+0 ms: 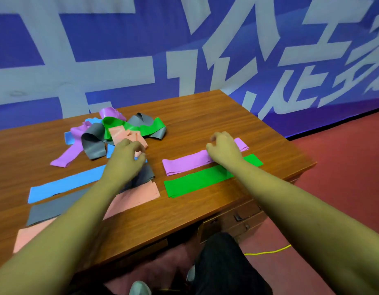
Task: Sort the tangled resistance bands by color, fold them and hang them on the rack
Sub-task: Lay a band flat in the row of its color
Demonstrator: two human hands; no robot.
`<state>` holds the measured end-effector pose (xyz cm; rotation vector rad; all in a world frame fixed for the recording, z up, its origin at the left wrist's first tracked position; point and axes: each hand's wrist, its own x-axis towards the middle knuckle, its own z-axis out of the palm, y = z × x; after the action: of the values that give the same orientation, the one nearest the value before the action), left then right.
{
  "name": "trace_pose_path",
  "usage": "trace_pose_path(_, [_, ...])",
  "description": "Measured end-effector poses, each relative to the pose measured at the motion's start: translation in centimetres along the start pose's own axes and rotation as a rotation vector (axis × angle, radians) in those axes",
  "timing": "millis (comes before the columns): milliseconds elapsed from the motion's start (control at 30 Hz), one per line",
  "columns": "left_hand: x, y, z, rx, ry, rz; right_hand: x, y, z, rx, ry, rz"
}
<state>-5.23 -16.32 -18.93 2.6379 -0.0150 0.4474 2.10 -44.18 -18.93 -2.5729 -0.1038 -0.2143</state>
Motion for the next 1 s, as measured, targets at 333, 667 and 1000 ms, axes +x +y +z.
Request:
trace_pose_path(333, [4.8,-6.8,-1.3,0.030,-0.076,-0.225,2.9,-12.9,7.5,0.142,-0.220,-0.189])
trace_pose_path(667, [6.5,-9.2,1.5,-0.085,-0.056,-0.123,4.9,-13.7,13.2,0.135,-0.347,-0.201])
trace_pose_path(1000, [7.8,-6.8,-7.0,-0.245,0.368,-0.087,6.1,-17.6,5.5,0.669,-0.068,-0.239])
